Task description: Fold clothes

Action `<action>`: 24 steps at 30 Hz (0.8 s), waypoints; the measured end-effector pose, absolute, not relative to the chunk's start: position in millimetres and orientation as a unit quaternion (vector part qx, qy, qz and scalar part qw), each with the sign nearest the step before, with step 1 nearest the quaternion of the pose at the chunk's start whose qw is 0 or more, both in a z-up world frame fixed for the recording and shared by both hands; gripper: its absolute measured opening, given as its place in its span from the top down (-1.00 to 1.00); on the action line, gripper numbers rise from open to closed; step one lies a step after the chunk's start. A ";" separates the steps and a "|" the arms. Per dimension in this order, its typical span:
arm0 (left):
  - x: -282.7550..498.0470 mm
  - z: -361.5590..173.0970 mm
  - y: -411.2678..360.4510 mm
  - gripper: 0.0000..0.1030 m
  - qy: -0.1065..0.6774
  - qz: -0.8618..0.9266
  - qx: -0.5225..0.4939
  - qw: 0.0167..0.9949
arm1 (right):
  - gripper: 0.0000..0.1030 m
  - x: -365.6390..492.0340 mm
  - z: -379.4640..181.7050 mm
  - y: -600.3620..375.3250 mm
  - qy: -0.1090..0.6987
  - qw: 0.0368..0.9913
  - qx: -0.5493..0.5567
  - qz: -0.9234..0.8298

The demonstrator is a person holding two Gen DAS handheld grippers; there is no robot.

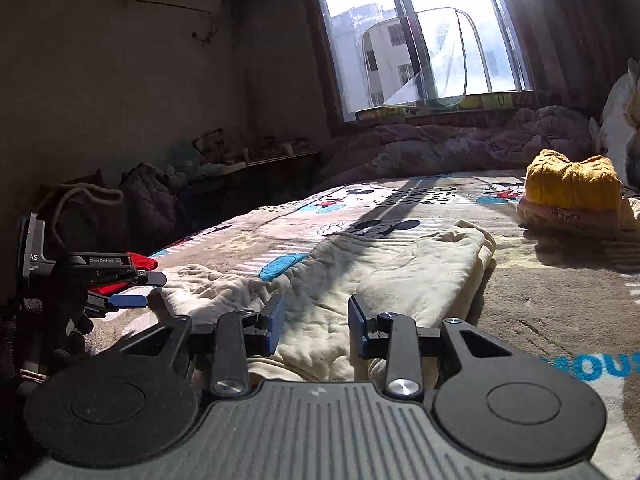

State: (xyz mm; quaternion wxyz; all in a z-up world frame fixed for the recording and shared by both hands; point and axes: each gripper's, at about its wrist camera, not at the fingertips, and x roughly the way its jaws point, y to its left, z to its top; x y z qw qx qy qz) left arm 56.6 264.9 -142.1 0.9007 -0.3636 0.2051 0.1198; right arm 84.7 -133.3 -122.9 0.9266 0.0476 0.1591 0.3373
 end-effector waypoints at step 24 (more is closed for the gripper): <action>97.4 -62.6 96.0 0.83 0.090 -0.193 -0.150 0.966 | -0.14 87.4 -138.0 -188.9 0.189 0.864 0.312 0.346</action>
